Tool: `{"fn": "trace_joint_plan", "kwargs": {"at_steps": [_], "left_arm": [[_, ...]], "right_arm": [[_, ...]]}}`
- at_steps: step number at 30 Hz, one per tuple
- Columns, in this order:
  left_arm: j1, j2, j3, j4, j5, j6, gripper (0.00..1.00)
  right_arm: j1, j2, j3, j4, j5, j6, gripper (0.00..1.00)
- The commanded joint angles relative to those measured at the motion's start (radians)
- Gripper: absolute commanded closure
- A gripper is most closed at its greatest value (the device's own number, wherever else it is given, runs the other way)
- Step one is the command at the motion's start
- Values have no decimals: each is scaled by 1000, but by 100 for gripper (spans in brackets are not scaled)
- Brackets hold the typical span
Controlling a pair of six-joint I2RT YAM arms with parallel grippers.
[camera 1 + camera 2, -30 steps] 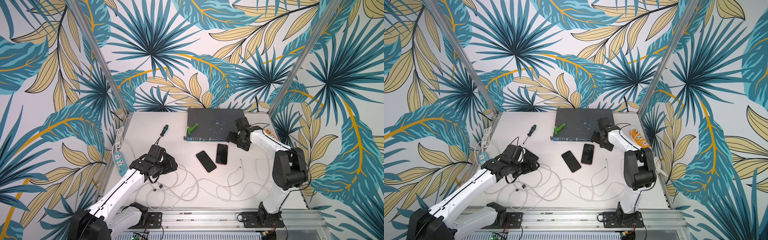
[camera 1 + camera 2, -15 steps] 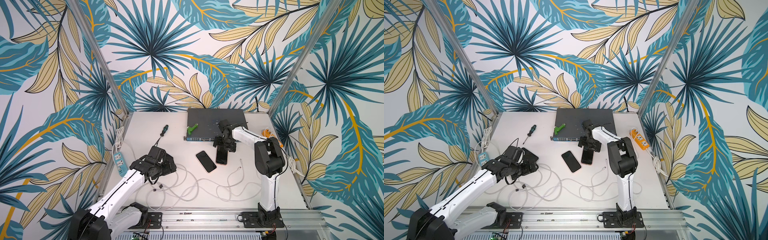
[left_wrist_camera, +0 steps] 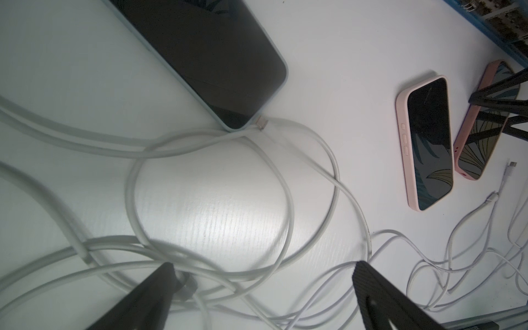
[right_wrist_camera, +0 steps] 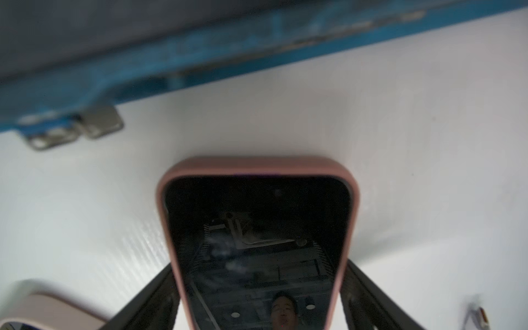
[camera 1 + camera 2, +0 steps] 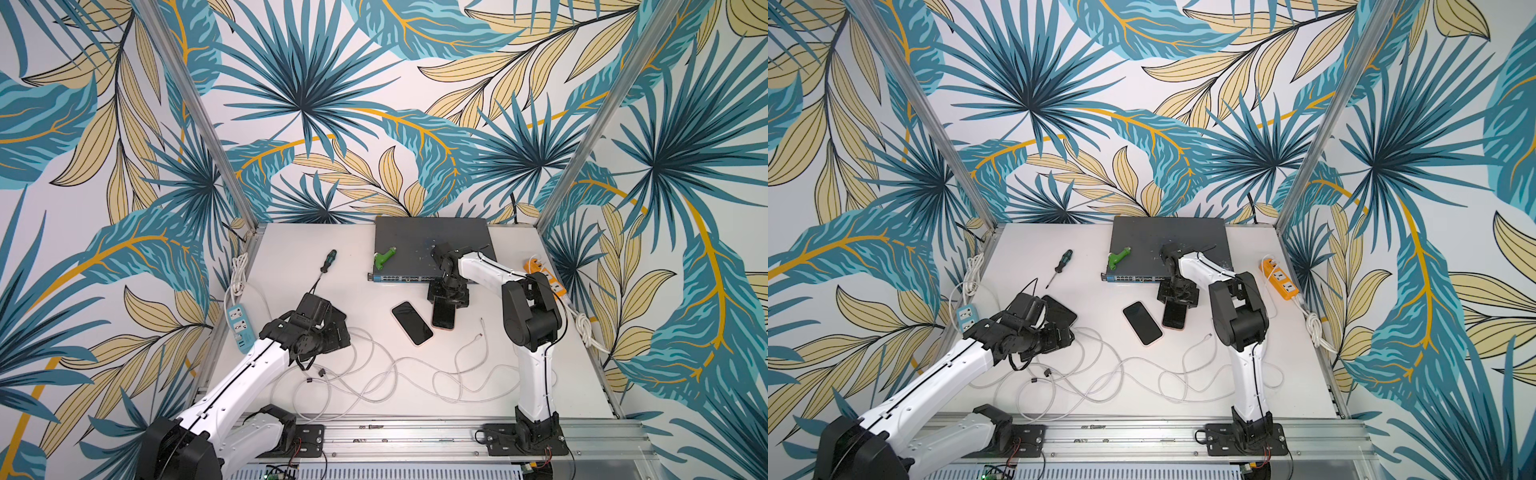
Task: Plug the charging cable into the phone
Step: Pick up the phone at the center of the board.
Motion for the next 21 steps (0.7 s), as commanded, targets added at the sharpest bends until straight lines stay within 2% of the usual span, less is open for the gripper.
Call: {"fn": "trace_joint_plan", "kwargs": {"at_steps": [1,5,11,13,17,21], "left_arm": [[-3,4,9,0,31,26,0],[-4,-2,5,33,94,40,0],[-5,-16,12,161,285,60,0],[-24,13,44,222,358,73,0],[-135,138,177,266,345,114,1],[-225,269,308,323,329,151,6]], "right_arm": [[2,48,-2,-15,-7,-29,29],[1,14,6,7,-22,-41,40],[3,-130,6,5,-36,-35,41],[5,-191,-4,29,-86,-23,41],[11,-290,-45,94,-167,10,41],[26,-356,-74,113,-214,31,41]]}}
